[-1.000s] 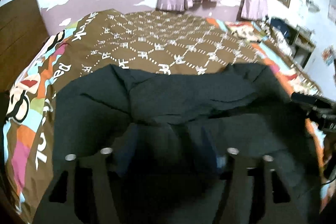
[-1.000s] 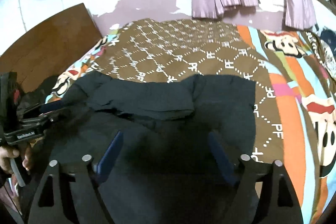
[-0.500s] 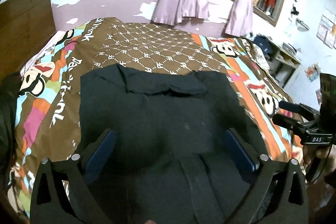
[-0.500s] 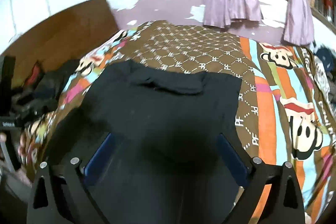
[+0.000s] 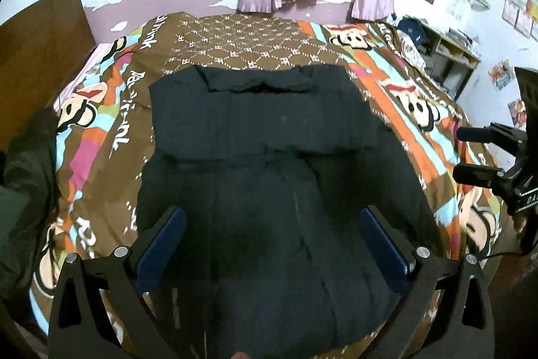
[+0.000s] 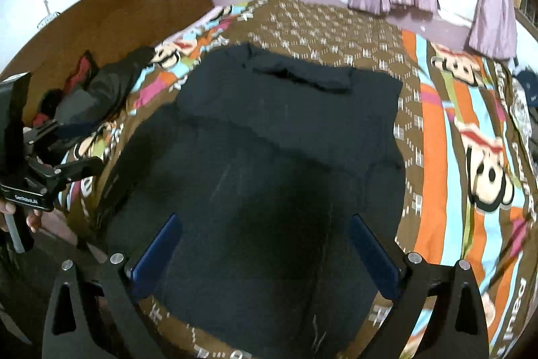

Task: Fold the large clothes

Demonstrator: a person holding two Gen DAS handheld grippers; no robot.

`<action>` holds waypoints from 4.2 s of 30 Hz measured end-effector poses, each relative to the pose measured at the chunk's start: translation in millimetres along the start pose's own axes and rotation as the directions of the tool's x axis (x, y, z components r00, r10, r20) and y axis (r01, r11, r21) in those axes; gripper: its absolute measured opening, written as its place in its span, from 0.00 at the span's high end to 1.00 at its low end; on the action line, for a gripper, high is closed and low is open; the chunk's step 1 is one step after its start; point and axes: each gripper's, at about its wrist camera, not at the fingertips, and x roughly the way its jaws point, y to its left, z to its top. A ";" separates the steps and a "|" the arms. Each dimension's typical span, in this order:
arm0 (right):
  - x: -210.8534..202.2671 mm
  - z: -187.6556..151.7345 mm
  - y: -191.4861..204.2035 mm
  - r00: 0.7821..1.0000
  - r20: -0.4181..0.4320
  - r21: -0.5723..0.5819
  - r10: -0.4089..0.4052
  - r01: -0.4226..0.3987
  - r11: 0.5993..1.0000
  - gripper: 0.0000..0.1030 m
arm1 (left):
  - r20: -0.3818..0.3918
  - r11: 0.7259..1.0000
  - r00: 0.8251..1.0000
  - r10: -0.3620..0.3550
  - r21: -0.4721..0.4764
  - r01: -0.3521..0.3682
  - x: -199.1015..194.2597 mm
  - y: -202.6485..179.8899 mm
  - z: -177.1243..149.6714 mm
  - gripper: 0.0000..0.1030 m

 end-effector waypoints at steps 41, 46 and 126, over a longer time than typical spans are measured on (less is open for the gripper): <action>171.9 -195.1 91.2 0.898 -0.060 -0.805 -0.435 0.214 0.553 0.00 | -0.316 0.988 0.947 0.057 0.152 -0.009 86.0 -15.5 -216.1 0.02; 157.1 -160.3 71.3 0.889 0.075 -0.725 -0.451 0.359 0.588 0.01 | -0.351 0.989 0.934 0.067 0.150 -0.014 94.9 -12.5 -223.0 0.02; 126.7 -78.7 65.8 0.863 0.117 -0.334 -0.492 0.501 0.799 0.00 | 0.023 0.950 0.997 0.073 0.304 -0.076 26.1 -40.9 29.4 0.89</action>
